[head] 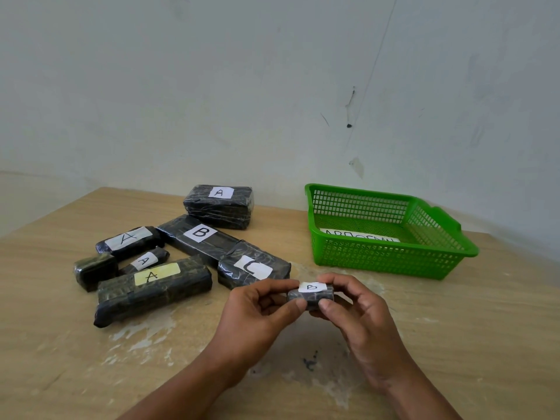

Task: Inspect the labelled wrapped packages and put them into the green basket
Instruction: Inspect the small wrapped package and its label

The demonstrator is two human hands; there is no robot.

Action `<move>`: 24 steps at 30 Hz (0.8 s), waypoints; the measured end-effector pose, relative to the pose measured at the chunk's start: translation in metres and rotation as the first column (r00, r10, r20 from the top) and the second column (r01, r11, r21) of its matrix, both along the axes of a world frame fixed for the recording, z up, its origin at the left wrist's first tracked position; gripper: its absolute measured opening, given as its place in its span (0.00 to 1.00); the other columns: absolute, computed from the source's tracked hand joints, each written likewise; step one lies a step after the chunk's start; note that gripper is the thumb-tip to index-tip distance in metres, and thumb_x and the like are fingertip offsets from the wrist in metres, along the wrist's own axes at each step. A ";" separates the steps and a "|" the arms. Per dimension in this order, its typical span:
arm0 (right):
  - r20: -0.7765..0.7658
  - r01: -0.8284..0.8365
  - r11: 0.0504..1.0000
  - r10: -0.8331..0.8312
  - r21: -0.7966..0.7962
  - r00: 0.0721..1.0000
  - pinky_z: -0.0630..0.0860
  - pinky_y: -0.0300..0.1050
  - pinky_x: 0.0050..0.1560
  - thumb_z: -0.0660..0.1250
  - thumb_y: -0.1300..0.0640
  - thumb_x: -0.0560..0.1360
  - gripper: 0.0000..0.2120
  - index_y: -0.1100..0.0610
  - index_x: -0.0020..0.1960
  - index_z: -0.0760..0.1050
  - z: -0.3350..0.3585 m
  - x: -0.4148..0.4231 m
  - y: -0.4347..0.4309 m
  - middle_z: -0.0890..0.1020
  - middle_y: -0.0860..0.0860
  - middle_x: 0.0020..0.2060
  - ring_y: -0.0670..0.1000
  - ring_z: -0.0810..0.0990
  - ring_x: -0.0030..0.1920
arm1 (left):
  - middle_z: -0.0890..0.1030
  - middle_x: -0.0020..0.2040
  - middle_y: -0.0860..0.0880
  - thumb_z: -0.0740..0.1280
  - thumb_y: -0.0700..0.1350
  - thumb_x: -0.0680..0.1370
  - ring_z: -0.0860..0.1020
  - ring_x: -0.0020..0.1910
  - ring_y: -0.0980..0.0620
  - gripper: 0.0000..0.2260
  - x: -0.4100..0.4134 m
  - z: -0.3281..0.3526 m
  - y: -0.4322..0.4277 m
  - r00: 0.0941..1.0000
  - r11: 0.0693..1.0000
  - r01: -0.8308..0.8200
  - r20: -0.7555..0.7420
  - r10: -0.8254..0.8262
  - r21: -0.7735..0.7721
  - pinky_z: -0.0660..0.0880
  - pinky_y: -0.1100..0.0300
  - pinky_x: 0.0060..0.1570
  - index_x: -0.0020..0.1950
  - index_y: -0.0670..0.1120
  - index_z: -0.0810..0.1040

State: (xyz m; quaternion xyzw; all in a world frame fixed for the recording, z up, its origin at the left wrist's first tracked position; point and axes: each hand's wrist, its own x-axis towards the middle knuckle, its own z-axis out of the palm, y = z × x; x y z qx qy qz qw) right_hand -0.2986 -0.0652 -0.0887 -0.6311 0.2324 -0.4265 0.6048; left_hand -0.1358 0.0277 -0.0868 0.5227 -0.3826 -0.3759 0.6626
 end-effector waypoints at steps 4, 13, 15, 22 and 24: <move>0.024 -0.033 0.999 0.032 0.022 0.999 0.83 0.48 0.54 0.74 0.58 0.72 0.15 0.58 0.58 0.82 -0.001 0.000 0.001 0.87 0.60 0.50 0.59 0.87 0.52 | 0.88 0.45 0.39 0.78 0.37 0.73 0.86 0.49 0.37 0.10 -0.001 -0.002 -0.001 0.999 0.999 -0.039 0.030 0.039 -0.002 0.82 0.46 0.54 0.52 0.47 0.87; 0.025 -0.018 0.999 0.017 0.051 1.000 0.84 0.51 0.55 0.73 0.58 0.72 0.11 0.56 0.54 0.83 -0.003 0.002 -0.002 0.86 0.60 0.53 0.62 0.86 0.54 | 0.88 0.48 0.41 0.82 0.42 0.66 0.85 0.50 0.39 0.22 -0.002 0.000 0.002 1.000 0.996 0.006 0.023 -0.003 -0.092 0.83 0.50 0.56 0.59 0.47 0.84; 0.013 -0.027 0.998 0.026 0.049 1.000 0.83 0.50 0.54 0.71 0.58 0.73 0.10 0.55 0.54 0.82 -0.004 0.002 -0.002 0.86 0.59 0.54 0.60 0.86 0.55 | 0.88 0.47 0.46 0.80 0.41 0.63 0.85 0.47 0.49 0.27 -0.002 0.002 0.003 0.999 0.993 0.006 0.036 -0.001 -0.117 0.83 0.57 0.53 0.61 0.45 0.82; -0.107 -0.058 0.998 0.056 -0.012 0.993 0.83 0.50 0.59 0.69 0.60 0.74 0.14 0.59 0.59 0.81 -0.004 0.001 0.000 0.88 0.59 0.53 0.60 0.86 0.57 | 0.86 0.44 0.44 0.83 0.34 0.65 0.82 0.42 0.52 0.27 0.000 0.000 0.000 0.982 0.990 -0.031 0.178 0.056 -0.137 0.82 0.59 0.49 0.62 0.47 0.82; -0.105 -0.071 0.997 0.072 0.012 0.992 0.83 0.52 0.58 0.69 0.58 0.75 0.12 0.57 0.57 0.82 -0.003 0.000 0.001 0.87 0.58 0.53 0.60 0.86 0.57 | 0.85 0.45 0.45 0.83 0.35 0.66 0.82 0.43 0.50 0.27 0.001 -0.001 0.000 0.960 0.989 -0.031 0.270 0.069 -0.143 0.83 0.55 0.49 0.62 0.50 0.83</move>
